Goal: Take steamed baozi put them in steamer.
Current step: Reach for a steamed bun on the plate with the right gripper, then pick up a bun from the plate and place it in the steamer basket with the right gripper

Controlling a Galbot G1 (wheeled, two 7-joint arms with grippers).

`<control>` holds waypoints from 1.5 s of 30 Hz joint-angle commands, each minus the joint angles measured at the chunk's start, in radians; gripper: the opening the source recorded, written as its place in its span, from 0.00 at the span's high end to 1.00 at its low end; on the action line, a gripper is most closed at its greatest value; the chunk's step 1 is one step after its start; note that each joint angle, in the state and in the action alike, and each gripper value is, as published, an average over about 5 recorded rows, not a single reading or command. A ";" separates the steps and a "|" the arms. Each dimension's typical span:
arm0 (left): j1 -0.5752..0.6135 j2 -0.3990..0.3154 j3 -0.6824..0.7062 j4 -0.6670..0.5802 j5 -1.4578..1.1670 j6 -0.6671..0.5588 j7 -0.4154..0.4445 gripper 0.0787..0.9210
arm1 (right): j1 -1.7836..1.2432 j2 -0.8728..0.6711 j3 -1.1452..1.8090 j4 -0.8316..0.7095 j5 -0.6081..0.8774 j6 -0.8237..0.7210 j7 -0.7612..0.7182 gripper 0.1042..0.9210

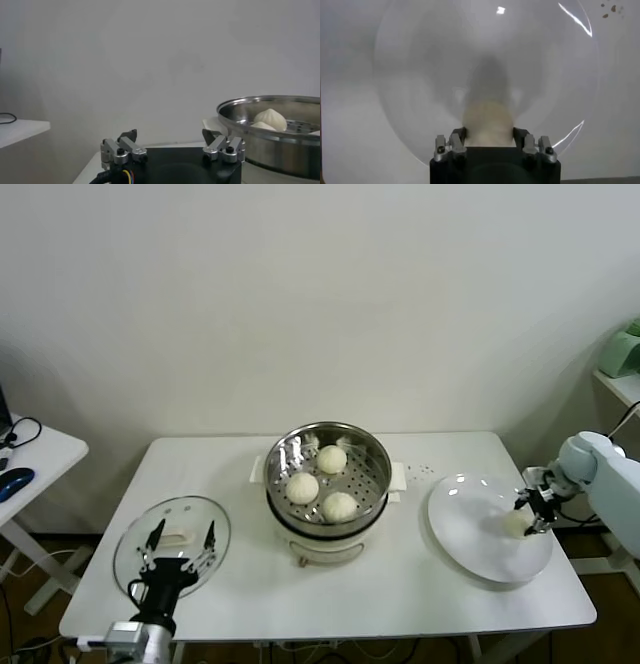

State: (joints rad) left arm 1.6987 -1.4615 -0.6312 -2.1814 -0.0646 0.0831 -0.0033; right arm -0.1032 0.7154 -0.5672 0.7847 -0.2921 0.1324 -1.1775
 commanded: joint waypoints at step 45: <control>0.035 0.025 0.028 -0.002 -0.012 -0.018 0.002 0.12 | 0.961 0.329 -1.013 0.250 1.221 -0.341 0.065 0.40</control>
State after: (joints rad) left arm 1.7247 -1.4449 -0.6087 -2.1788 -0.0821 0.0682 -0.0013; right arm 0.7151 0.8645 -1.3991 1.0102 0.6821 -0.1404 -1.1431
